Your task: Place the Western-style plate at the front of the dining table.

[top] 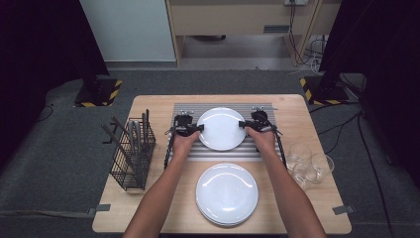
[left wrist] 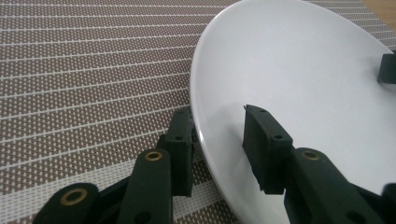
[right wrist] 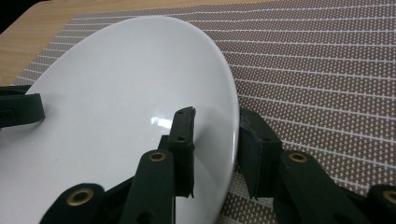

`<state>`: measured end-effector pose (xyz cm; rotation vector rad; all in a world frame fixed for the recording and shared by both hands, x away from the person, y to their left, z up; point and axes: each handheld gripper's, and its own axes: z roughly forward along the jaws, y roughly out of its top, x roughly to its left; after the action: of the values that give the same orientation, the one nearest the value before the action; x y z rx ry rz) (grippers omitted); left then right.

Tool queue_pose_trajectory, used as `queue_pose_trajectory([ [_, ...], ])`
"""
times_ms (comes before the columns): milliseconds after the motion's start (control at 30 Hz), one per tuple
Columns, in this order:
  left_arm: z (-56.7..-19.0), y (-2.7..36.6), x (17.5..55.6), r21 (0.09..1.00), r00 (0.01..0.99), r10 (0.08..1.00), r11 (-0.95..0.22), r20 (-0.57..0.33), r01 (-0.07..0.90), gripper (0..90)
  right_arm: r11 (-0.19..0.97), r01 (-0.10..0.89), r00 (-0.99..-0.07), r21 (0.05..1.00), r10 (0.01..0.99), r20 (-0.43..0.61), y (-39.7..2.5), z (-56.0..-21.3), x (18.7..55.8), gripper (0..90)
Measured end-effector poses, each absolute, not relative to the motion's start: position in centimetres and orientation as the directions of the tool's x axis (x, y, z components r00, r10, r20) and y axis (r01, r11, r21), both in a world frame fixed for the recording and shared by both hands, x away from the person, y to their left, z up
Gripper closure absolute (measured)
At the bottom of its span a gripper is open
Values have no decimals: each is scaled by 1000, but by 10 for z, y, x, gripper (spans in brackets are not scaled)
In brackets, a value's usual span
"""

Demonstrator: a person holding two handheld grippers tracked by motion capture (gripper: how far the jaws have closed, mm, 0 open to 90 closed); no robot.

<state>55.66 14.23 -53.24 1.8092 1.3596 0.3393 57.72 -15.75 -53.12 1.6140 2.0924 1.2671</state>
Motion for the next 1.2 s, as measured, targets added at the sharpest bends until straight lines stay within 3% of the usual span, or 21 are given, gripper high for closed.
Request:
queue_pose_trajectory([
  [333,-534,140,556,732,378,892,-82,-249,676,606,25,702,-360,712,875,324,-157,-536,576,661],
  [467,-533,136,554,740,387,899,-116,-205,663,593,27,698,-357,715,879,316,-156,-536,575,651],
  [1200,-534,135,553,750,377,896,-78,-236,656,519,35,667,-359,744,891,279,-157,-530,574,526],
])
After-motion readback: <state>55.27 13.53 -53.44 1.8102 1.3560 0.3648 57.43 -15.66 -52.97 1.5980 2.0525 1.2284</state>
